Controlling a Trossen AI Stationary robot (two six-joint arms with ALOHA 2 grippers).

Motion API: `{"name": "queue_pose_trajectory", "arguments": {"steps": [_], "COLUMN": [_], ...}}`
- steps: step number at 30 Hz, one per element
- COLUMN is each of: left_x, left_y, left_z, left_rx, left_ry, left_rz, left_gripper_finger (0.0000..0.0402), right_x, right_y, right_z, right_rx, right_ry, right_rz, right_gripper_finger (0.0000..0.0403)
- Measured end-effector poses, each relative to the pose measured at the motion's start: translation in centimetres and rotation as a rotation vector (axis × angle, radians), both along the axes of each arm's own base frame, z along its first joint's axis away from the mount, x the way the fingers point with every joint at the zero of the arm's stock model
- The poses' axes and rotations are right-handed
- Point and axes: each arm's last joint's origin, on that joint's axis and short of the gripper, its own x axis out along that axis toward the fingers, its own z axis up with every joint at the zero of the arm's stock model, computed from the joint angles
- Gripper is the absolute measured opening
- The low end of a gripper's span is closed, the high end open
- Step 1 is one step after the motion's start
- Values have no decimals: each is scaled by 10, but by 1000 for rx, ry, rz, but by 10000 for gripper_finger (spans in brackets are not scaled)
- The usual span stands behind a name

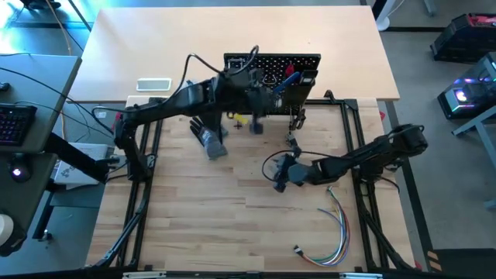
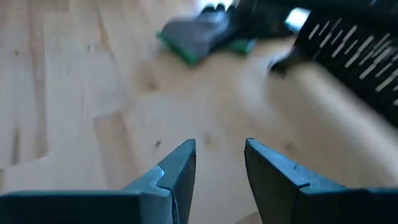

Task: Hang tools onto peg board
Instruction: Put the silver socket into the black bin on the pegboard

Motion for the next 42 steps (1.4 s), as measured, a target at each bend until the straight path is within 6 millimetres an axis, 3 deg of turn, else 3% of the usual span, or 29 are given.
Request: {"name": "queue_pose_trajectory", "arguments": {"steps": [9,20,30,42], "left_x": [-28,-26,-12,4], "left_y": [-42,-80,-86,-88], "left_z": [-2,-11,-28,-41], "left_rx": [-244,-396,-522,-589], "left_ry": [198,291,345,360], "left_rz": [-154,-330,-430,-488], "left_gripper_finger": [71,71,71,71], "right_x": [-20,-32,-37,-18], "right_y": [34,67,83,78], "right_z": [47,93,107,126], "right_rx": [-492,-814,-1145,-1180], "right_ry": [-43,-164,-178,-79], "right_rz": [8,67,299,320], "right_gripper_finger": [134,134,134,134]}}
